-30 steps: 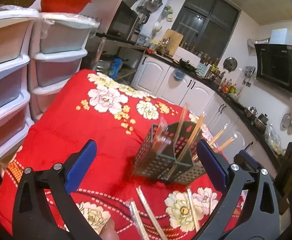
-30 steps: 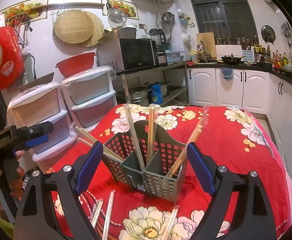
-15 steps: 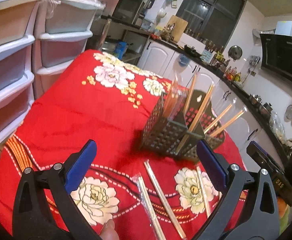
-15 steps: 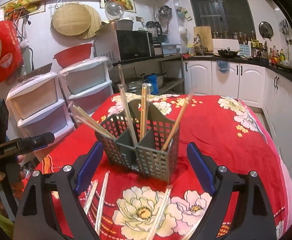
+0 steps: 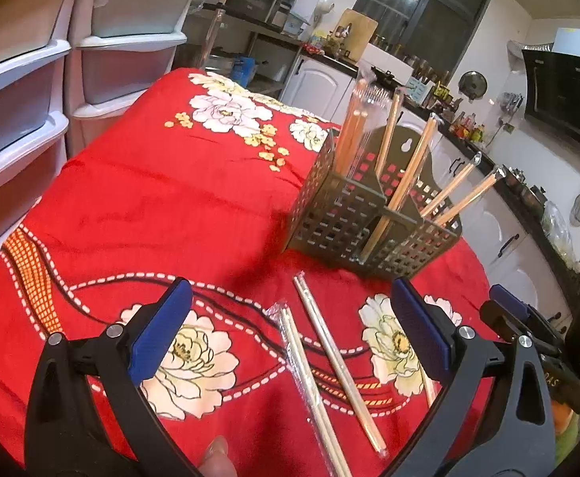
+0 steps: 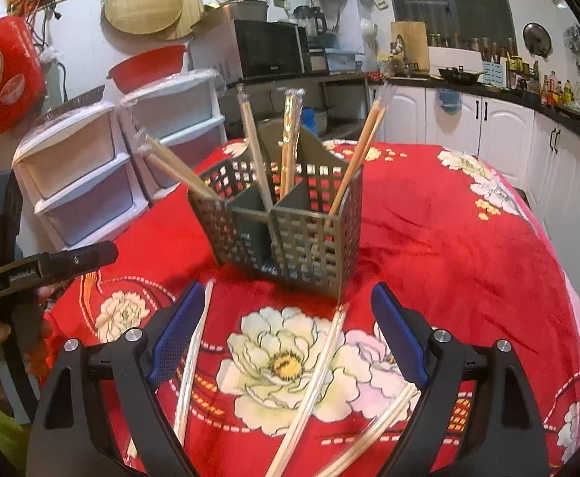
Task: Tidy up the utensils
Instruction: 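Withdraw both open grippers toward the remaining wrapped chopsticks on the tablecloth, then close the left gripper on a wrapped chopstick while the right gripper grasps another, then lift both held chopsticks up over the grey caddy, then lower both chopsticks into caddy slots and open both grippers, then withdraw both open grippers toward the last wrapped chopsticks on the tablecloth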
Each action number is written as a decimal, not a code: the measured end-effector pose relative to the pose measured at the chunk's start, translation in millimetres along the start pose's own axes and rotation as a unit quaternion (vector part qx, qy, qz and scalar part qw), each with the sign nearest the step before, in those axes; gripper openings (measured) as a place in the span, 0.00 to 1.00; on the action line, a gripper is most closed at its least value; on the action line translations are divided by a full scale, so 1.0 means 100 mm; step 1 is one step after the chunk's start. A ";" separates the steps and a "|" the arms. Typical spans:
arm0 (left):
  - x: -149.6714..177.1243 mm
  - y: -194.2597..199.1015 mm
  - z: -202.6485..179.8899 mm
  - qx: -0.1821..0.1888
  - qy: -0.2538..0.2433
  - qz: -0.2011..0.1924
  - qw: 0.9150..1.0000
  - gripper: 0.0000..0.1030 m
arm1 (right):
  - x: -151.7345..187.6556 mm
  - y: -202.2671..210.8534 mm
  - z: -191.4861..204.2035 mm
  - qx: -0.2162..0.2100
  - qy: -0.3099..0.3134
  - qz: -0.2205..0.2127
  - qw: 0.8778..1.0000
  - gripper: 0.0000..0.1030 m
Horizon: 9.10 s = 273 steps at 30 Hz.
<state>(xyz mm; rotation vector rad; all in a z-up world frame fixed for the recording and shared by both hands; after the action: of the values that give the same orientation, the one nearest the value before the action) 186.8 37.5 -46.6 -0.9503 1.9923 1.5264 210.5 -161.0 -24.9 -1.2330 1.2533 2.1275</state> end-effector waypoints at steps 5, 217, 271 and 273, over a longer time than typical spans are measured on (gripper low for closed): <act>0.14 -0.05 0.01 0.004 0.003 0.013 1.000 0.89 | 0.12 -0.04 0.02 -0.004 -0.001 0.013 1.000 0.80; -1.56 -0.19 -0.89 0.016 -0.059 -0.134 0.989 0.24 | -1.43 -0.06 -0.55 0.040 -0.025 -0.154 0.987 0.14; -0.15 -0.20 -0.26 0.001 0.000 -0.010 1.000 0.82 | -0.03 0.00 -0.63 0.027 -0.066 -0.012 0.997 0.64; -0.09 -0.25 -0.24 -0.003 -0.001 -0.002 1.000 0.82 | 0.06 -0.02 -0.66 0.030 -0.071 -0.002 0.997 0.64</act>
<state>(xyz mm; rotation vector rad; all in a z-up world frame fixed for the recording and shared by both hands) 212.8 12.8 -49.0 -0.9551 1.9844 1.5311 241.5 -215.8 -45.1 -1.0404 1.2419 2.1186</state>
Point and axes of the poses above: each gripper's, at about its wrist camera, not at the fingertips, and y roughly against the way its jaws point, z to its left, x to its underside, the point moved 10 cm from there along -y, roughly the way its jaws point, and after that the axes turned 8 degrees about -x, right-handed, at the moved point
